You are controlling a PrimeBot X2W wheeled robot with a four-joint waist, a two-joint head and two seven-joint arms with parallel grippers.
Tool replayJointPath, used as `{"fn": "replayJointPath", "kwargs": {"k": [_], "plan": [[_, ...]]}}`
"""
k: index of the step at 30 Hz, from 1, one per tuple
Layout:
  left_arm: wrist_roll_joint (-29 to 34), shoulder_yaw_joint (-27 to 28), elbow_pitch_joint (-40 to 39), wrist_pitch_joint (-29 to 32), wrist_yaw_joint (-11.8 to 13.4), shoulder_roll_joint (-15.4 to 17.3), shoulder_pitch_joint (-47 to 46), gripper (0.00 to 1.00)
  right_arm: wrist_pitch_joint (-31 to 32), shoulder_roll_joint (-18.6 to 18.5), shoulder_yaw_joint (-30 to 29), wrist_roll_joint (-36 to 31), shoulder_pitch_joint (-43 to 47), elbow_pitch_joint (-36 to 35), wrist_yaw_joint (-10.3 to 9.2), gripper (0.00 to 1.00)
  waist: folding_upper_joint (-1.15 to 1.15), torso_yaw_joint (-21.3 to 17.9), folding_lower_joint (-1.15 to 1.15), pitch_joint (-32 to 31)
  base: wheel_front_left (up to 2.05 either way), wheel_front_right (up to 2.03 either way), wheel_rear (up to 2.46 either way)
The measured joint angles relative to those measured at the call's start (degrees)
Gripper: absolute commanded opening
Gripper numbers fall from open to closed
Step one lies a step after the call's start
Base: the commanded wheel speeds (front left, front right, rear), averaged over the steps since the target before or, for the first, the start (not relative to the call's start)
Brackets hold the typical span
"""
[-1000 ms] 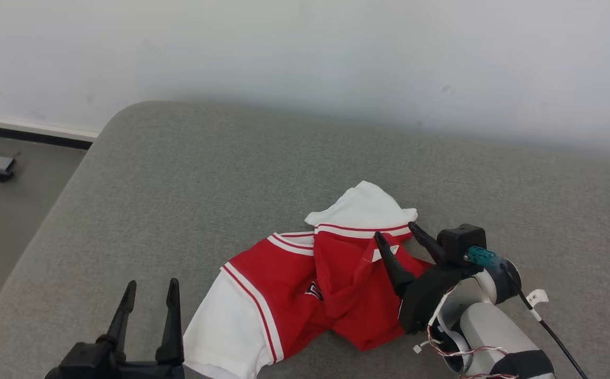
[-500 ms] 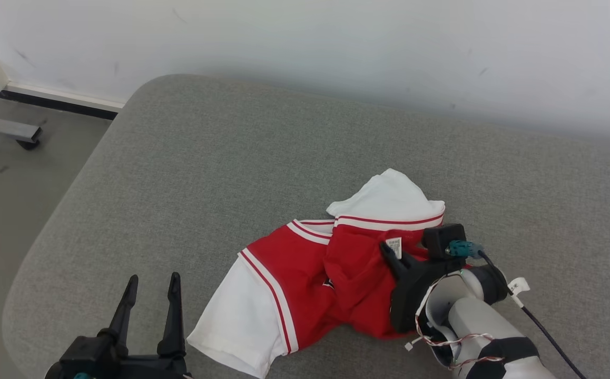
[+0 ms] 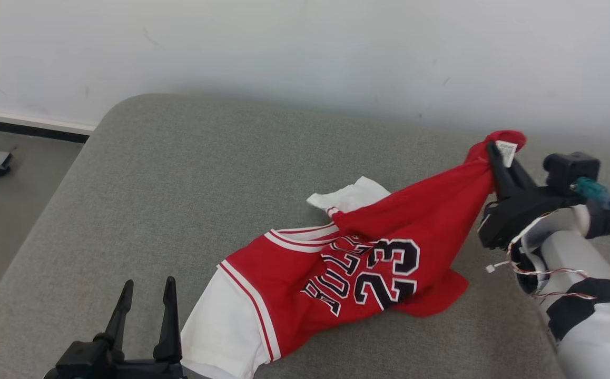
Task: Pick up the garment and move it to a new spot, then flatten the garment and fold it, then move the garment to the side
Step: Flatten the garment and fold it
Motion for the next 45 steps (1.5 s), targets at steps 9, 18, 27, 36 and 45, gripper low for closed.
{"fn": "replayJointPath", "kwargs": {"k": [9,18,27,36,45], "plan": [[0.4,0.6,-0.2,0.0,-0.3,-0.3,0.3,1.0,1.2,-1.5,-4.9,-2.4,-0.2,-2.9,0.0,0.0,0.0,-0.9,0.0,-0.2,0.0,0.0,0.0],[0.4,0.6,-0.2,0.0,-0.5,-0.4,0.1,1.0,3.9,-0.7,-7.6,-5.1,-1.5,-4.3,0.0,0.0,0.0,0.1,0.0,0.9,0.0,0.0,0.0],[-1.2,-1.0,0.0,0.0,-0.5,-0.5,-1.8,1.0,5.4,2.2,-7.1,-9.1,-10.4,-1.7,0.0,0.0,0.0,2.7,0.0,3.3,0.0,0.0,0.0],[-2.9,-3.7,0.1,0.0,0.0,-0.5,-4.1,1.0,1.5,4.7,-6.4,-14.9,-18.4,7.6,0.0,0.0,0.0,5.9,0.0,5.9,0.0,0.0,0.0],[-3.6,-5.0,0.3,0.0,0.6,-0.5,-4.9,1.0,-0.3,5.7,-6.7,-18.1,-20.9,16.5,0.0,1.0,0.0,7.4,0.0,7.5,0.0,0.0,0.0]]}}
